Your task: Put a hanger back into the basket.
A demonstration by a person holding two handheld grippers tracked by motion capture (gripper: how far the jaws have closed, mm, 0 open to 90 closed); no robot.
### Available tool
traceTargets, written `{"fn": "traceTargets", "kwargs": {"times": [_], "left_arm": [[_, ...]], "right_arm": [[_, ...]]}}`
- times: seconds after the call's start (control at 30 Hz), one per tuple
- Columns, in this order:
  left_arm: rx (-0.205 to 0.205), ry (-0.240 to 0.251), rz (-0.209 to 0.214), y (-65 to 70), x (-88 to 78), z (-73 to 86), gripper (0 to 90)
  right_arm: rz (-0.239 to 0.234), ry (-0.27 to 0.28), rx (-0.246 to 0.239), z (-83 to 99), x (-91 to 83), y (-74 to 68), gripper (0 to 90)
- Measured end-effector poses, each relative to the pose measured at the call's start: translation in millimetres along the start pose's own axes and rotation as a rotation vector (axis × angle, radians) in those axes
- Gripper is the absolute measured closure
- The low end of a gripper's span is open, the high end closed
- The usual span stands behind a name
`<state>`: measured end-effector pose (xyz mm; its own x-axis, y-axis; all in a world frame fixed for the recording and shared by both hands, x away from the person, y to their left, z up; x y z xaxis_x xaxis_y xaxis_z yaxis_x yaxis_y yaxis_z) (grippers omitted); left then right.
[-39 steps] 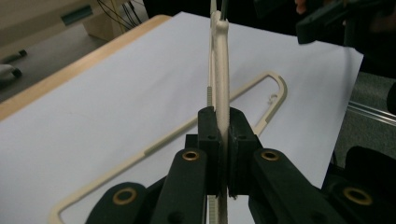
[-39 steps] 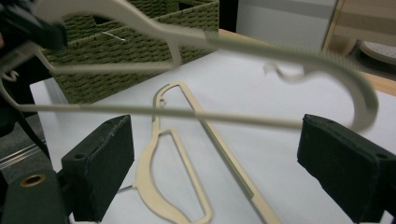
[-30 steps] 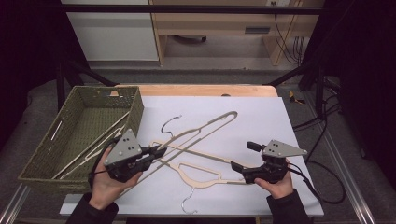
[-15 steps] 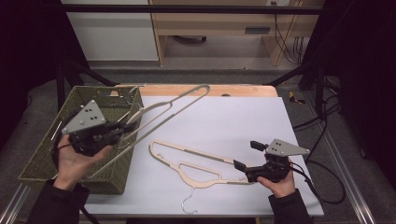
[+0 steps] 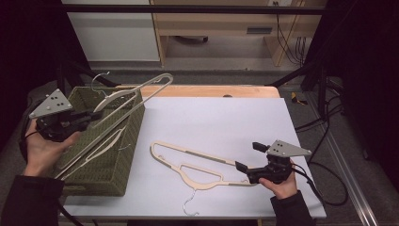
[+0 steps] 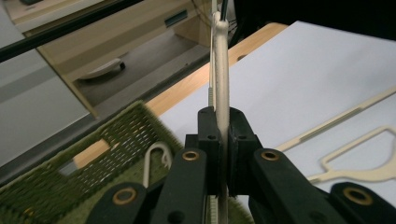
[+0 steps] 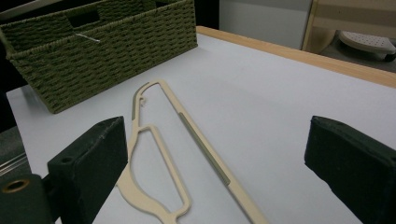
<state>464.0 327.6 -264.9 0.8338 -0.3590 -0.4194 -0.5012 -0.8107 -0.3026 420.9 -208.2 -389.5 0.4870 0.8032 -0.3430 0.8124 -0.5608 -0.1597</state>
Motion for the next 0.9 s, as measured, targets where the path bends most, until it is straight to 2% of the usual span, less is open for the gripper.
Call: {"fn": "traceTargets", "kwargs": {"times": [0.07, 0.2, 0.3, 0.43, 0.53, 0.67, 0.7, 0.77, 0.87, 0.9], "left_arm": [[0.001, -0.026, -0.021, -8.4, 2.9, 8.4, 86.2], [-0.024, -0.045, -0.05, -24.6, 6.7, 24.3, 86.2], [-0.025, -0.055, -0.074, -34.4, 6.3, 34.5, 86.2], [-0.019, -0.054, -0.099, -40.9, 4.6, 43.8, 86.2], [-0.014, -0.064, -0.103, -44.7, 4.4, 49.3, 86.2], [0.015, -0.094, -0.119, -50.4, 4.2, 55.7, 86.2], [0.021, -0.085, -0.126, -52.5, 4.9, 57.7, 86.2], [0.013, -0.09, -0.133, -56.2, 4.6, 62.9, 86.2], [-0.001, -0.125, -0.145, -59.3, 4.9, 72.1, 86.2], [0.005, -0.136, -0.151, -60.0, 5.6, 75.1, 86.2]], "right_arm": [[0.001, 0.001, 0.002, 0.0, 0.1, 0.1, 6.5], [0.002, -0.001, 0.0, 0.3, 0.2, 0.2, 6.3], [0.001, -0.003, 0.001, 0.5, 0.5, 0.5, 6.2], [0.002, -0.006, 0.003, 0.9, 1.1, 0.6, 6.2], [0.003, -0.004, 0.005, 0.9, 1.3, 0.5, 6.1], [0.0, -0.007, 0.003, 1.1, 1.4, 0.5, 6.1], [0.0, -0.008, 0.002, 1.1, 1.4, 0.6, 6.1], [0.0, -0.008, 0.002, 1.2, 1.3, 0.6, 6.1], [-0.002, -0.009, 0.0, 1.3, 1.4, 0.8, 6.1], [-0.003, -0.01, 0.0, 1.3, 1.6, 0.6, 6.1]]}}
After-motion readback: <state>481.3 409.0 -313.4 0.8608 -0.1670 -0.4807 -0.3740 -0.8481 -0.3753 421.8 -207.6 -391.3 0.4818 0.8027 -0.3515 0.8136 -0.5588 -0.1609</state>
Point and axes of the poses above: each handheld gripper's, and its own axes: x roughly forward along the jaws, z roughly out of its underside, y roughly to its right, the point moved 1 cm from there along x, roughly forward along the jaws, and after that the axes turned 10 degrees about -z, right-handed, at the moved point
